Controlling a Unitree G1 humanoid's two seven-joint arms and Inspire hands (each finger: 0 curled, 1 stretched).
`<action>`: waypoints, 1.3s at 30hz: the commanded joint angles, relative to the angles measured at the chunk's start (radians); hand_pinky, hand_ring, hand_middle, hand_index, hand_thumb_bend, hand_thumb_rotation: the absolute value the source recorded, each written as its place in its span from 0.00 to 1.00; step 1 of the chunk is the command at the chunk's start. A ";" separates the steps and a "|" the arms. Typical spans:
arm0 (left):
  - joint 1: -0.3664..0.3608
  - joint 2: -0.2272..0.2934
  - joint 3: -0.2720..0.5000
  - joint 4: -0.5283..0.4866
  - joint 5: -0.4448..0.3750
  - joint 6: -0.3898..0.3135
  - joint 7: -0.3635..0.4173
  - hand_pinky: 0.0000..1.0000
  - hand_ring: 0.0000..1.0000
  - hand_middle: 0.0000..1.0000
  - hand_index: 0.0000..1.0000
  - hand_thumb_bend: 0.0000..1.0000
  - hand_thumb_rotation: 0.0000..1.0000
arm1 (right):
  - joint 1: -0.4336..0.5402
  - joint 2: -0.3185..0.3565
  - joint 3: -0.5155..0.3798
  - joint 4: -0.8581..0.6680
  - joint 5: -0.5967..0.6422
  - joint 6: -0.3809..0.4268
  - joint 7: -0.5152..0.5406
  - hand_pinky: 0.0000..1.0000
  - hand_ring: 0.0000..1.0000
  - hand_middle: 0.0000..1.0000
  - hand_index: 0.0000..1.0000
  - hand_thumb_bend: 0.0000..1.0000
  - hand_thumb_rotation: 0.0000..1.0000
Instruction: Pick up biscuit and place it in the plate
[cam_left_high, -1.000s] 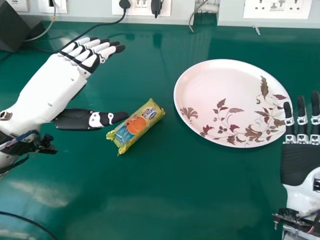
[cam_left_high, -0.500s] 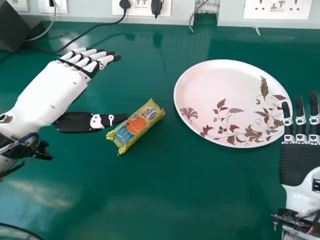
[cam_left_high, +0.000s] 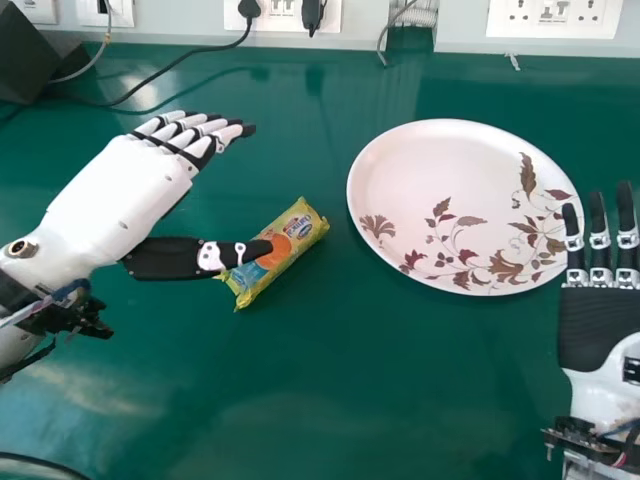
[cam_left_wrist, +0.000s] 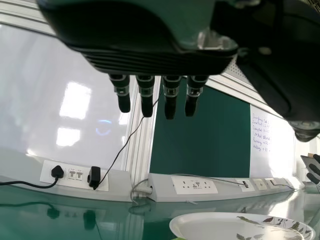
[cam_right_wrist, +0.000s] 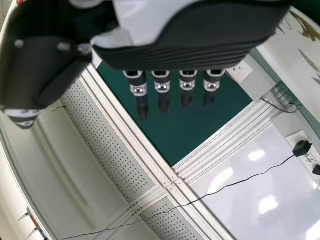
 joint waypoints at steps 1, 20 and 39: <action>0.028 -0.024 -0.022 -0.036 0.009 0.035 -0.008 1.00 1.00 1.00 1.00 1.00 0.75 | 0.016 0.069 0.012 0.035 -0.004 0.002 -0.007 1.00 1.00 1.00 0.93 1.00 0.53; -0.026 -0.270 -0.259 -0.290 0.336 0.528 -0.229 1.00 1.00 1.00 1.00 1.00 0.71 | 0.006 0.060 0.013 0.040 0.009 0.026 -0.011 1.00 1.00 0.98 0.93 1.00 0.62; -0.006 -0.358 -0.305 -0.283 0.538 0.591 -0.257 1.00 1.00 1.00 1.00 1.00 0.71 | -0.021 0.033 -0.022 0.063 0.022 0.059 0.005 1.00 1.00 0.99 0.95 1.00 0.54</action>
